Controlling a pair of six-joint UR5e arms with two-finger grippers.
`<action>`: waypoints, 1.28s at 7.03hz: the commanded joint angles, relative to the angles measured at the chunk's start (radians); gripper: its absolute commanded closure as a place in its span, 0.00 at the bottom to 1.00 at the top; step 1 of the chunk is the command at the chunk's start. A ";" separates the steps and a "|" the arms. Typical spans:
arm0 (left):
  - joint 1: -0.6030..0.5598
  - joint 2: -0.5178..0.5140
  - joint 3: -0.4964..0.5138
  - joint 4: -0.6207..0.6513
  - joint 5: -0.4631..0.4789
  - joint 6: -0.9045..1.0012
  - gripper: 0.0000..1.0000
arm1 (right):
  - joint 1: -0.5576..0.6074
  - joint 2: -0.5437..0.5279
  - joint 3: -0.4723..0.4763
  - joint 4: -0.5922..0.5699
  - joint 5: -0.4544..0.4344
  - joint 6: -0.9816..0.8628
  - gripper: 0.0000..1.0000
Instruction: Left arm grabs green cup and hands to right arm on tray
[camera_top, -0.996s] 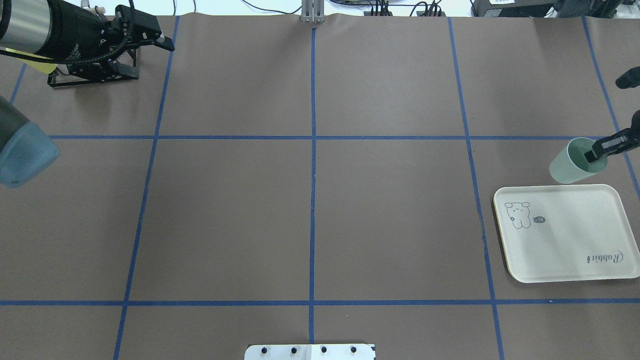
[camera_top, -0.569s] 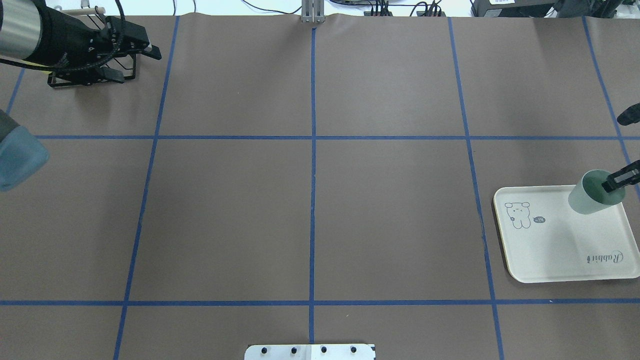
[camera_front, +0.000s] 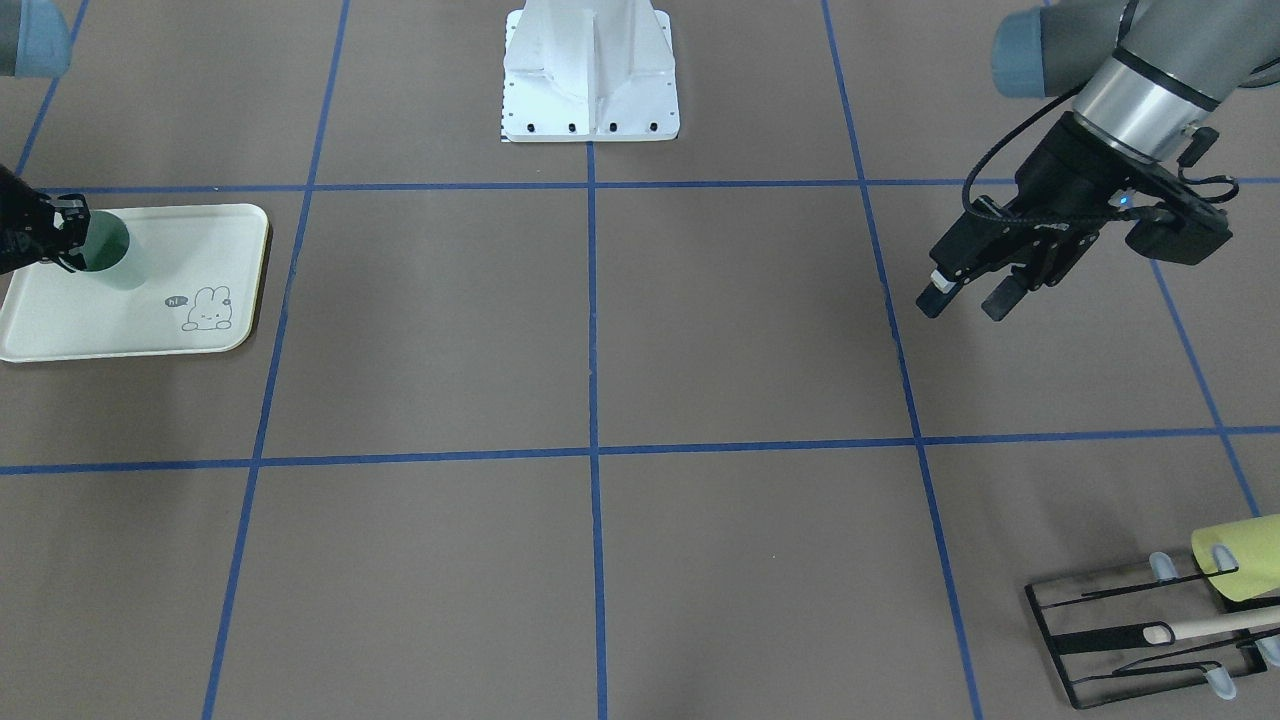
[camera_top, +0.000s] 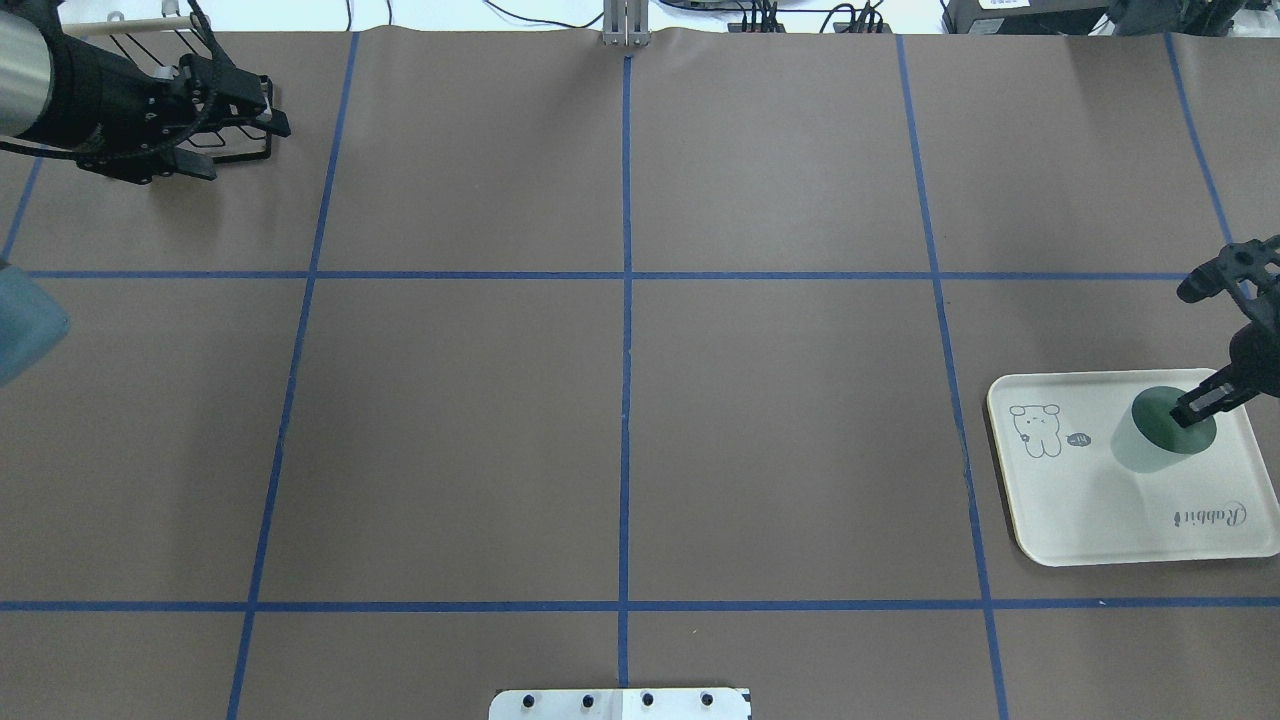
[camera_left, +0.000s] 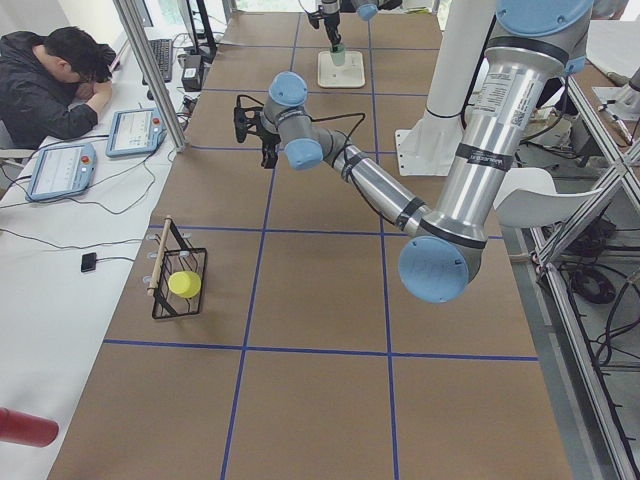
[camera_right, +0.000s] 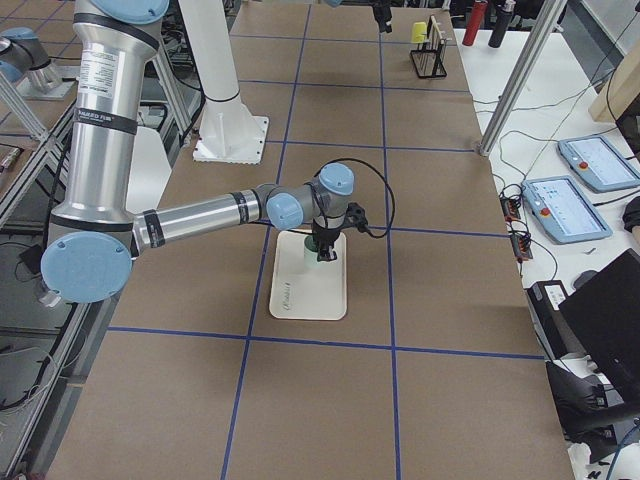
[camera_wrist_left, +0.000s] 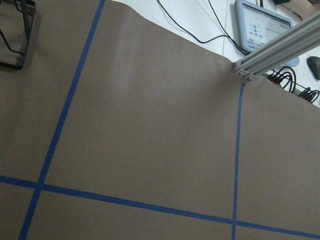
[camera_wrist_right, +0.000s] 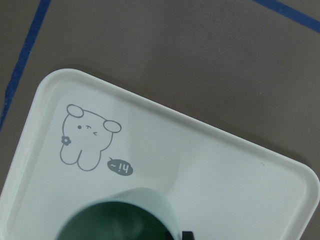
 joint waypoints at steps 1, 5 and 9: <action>-0.012 0.031 -0.003 0.000 0.000 0.029 0.01 | -0.033 0.004 -0.018 0.002 -0.002 0.000 1.00; -0.015 0.050 -0.003 0.000 0.001 0.032 0.01 | -0.051 0.033 -0.067 0.005 -0.011 -0.006 0.69; -0.047 0.109 -0.011 0.000 -0.003 0.113 0.01 | 0.004 0.038 -0.062 0.006 0.003 -0.048 0.01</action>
